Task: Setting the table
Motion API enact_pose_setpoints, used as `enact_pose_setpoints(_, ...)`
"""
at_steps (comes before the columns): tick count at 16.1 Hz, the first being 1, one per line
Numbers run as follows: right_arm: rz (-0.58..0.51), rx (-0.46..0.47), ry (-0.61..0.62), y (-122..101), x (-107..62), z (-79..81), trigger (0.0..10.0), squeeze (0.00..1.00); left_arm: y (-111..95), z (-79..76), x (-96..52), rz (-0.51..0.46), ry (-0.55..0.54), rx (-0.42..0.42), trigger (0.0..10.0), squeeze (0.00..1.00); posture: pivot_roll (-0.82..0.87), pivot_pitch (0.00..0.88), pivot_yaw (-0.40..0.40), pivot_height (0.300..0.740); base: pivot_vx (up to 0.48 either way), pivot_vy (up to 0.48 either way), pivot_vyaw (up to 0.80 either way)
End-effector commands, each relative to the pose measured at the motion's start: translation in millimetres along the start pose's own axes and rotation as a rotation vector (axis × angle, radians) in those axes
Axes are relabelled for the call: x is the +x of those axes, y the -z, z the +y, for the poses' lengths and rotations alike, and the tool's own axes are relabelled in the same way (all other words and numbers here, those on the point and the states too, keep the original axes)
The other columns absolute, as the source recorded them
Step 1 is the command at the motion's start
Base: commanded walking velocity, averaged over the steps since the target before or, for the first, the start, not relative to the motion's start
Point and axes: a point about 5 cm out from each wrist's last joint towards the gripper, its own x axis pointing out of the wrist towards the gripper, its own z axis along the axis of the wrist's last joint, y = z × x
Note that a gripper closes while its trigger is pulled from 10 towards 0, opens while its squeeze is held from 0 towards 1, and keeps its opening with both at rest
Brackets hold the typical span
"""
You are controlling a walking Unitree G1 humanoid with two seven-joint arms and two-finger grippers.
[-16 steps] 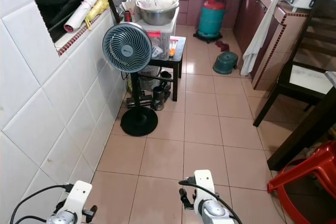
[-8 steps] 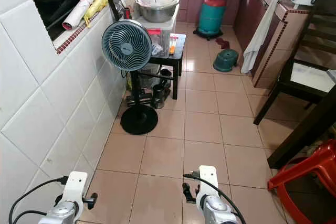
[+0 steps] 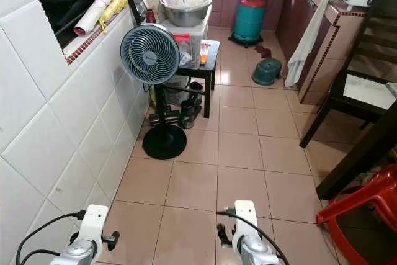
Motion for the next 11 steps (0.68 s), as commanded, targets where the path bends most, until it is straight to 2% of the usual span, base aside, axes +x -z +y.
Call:
enact_pose_setpoints(1, 0.022, -0.006, 0.005, 4.3, -0.5, -1.5, 10.0, 0.0, 4.6, -1.1, -0.5, 0.018, 0.009, 0.003, 10.0, 0.0, 0.03, 0.0, -0.029, 0.74, 0.0, 0.0, 0.0)
enact_pose_setpoints(11, 0.037, -0.015, 0.017, 6.1, -0.6, -2.3, 10.0, 0.0, 8.0, -0.5, -1.0, 0.027, 0.005, 0.012, 10.0, 0.0, 0.03, 0.0, -0.028, 0.74, 0.0, 0.0, 0.0)
